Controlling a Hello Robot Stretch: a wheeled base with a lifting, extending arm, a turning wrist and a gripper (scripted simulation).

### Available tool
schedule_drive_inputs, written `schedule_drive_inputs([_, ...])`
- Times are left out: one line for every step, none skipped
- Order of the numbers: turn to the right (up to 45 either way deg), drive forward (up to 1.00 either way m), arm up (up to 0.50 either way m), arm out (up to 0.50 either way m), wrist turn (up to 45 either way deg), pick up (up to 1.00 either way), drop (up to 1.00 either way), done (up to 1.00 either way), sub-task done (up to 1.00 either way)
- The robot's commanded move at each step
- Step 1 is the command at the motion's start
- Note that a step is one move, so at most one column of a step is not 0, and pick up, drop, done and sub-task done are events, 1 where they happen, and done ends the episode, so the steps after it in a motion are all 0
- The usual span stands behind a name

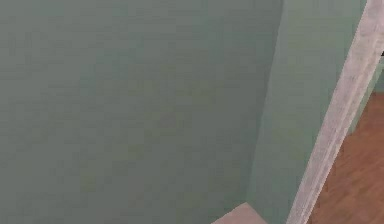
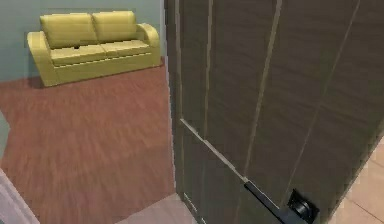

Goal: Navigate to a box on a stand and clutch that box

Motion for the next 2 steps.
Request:
schedule_drive_inputs([45.0,0.0,0.0,0.0,0.0,0.0,0.0,0.0,0.0])
schedule_drive_inputs([12.0,0.0,0.0,0.0,0.0,0.0,0.0,0.0,0.0])
